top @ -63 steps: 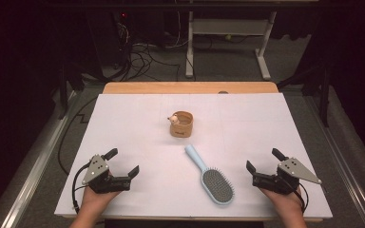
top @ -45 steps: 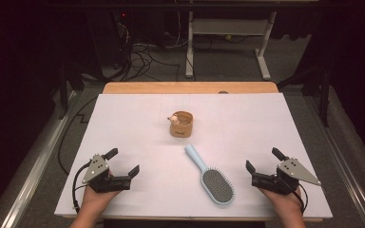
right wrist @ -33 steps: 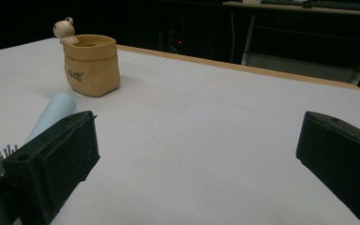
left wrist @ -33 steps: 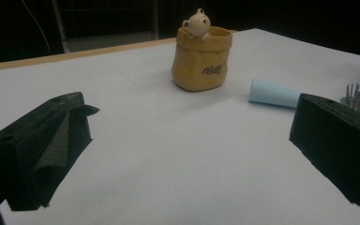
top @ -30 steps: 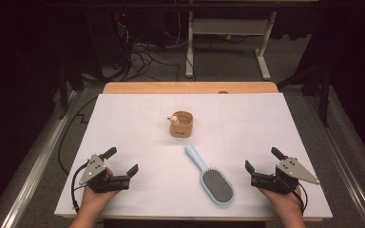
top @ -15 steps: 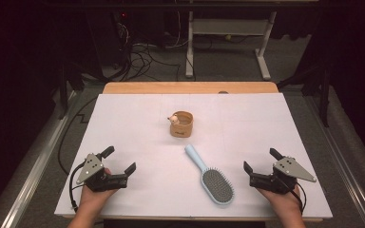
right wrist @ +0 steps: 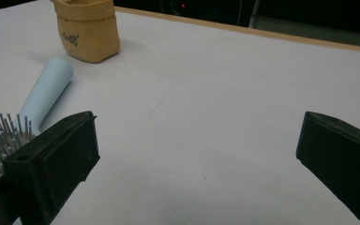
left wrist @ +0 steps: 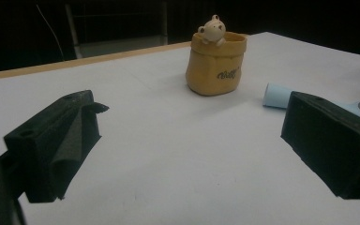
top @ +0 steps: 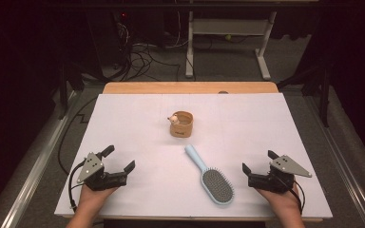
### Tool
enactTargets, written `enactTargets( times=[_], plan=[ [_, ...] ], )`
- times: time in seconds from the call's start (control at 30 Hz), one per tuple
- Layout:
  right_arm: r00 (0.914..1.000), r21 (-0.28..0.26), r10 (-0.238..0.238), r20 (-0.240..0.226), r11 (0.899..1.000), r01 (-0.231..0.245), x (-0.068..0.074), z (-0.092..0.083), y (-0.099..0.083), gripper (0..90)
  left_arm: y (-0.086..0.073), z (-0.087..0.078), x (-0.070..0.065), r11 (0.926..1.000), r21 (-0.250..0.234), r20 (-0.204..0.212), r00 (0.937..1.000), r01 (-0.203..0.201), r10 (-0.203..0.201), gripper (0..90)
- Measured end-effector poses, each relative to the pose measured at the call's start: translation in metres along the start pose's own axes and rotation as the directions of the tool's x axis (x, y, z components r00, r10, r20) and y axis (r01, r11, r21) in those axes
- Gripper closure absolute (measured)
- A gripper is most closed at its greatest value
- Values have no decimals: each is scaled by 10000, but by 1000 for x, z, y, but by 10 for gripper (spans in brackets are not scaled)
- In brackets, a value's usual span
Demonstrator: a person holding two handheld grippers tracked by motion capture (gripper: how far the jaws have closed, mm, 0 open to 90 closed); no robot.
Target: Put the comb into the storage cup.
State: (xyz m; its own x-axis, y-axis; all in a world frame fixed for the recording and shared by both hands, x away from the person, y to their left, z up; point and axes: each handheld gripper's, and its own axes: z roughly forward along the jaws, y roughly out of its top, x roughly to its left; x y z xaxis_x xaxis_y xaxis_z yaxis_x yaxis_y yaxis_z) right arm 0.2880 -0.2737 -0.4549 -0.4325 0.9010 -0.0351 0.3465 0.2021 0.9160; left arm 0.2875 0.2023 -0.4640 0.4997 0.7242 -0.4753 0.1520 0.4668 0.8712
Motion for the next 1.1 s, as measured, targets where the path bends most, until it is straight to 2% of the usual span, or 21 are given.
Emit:
enactTargets(
  times=[0.17, 0.2, 0.3, 0.53, 0.7, 0.8, 0.83, 0.93, 0.97, 1.0, 1.1],
  plan=[
    [10000, 313, 74, -29, 9995, -73, -1, 2, -1, 0, 0, -1, 0, 9999, 70, -42, 9999, 114, -114, 66],
    [9998, 541, 150, -105, 9984, -144, -2, 3, -2, 0, 0, 0, 0, 9997, 126, -136, 9997, 193, -191, 66],
    [9997, 727, 199, -140, 9972, -188, -2, 4, -2, 1, 1, -1, 0, 9995, 163, -65, 9996, 271, -270, 72],
    [9995, 1253, 222, -244, 9919, -190, -2, 8, -4, 17, 1, -1, -3, 9998, 155, 19, 9999, 112, -112, 72],
    [9992, 1256, 205, -345, 9919, -161, -2, 7, -4, 61, 0, -1, -4, 9999, 133, 120, 9999, 8, -10, 72],
    [9988, 1447, 257, -425, 9893, -193, -2, 6, -4, 135, -1, -1, -5, 9999, 136, 128, 9999, -24, 22, 79],
    [9988, 1447, 257, -425, 9893, -193, -2, 6, -4, 135, -1, -1, -5, 9999, 136, 128, 9999, -24, 22, 81],
    [9975, 1645, 338, -622, 9861, -232, -4, 8, -6, 230, -1, 0, -5, 9999, 110, 148, 9999, -1, -1, 86],
    [9975, 1645, 338, -622, 9861, -232, -4, 8, -6, 230, -1, 0, -5, 9999, 110, 148, 9999, -1, -1, 86],
    [9962, 1709, 405, -772, 9849, -268, -4, 7, -6, 313, -1, 0, -5, 9999, 118, 160, 9999, 4, -6, 87],
    [9937, 1765, 495, -1002, 9838, -312, -4, 6, -7, 451, -1, -1, -5, 9999, 126, 178, 9998, 11, -13, 87]
  ],
)
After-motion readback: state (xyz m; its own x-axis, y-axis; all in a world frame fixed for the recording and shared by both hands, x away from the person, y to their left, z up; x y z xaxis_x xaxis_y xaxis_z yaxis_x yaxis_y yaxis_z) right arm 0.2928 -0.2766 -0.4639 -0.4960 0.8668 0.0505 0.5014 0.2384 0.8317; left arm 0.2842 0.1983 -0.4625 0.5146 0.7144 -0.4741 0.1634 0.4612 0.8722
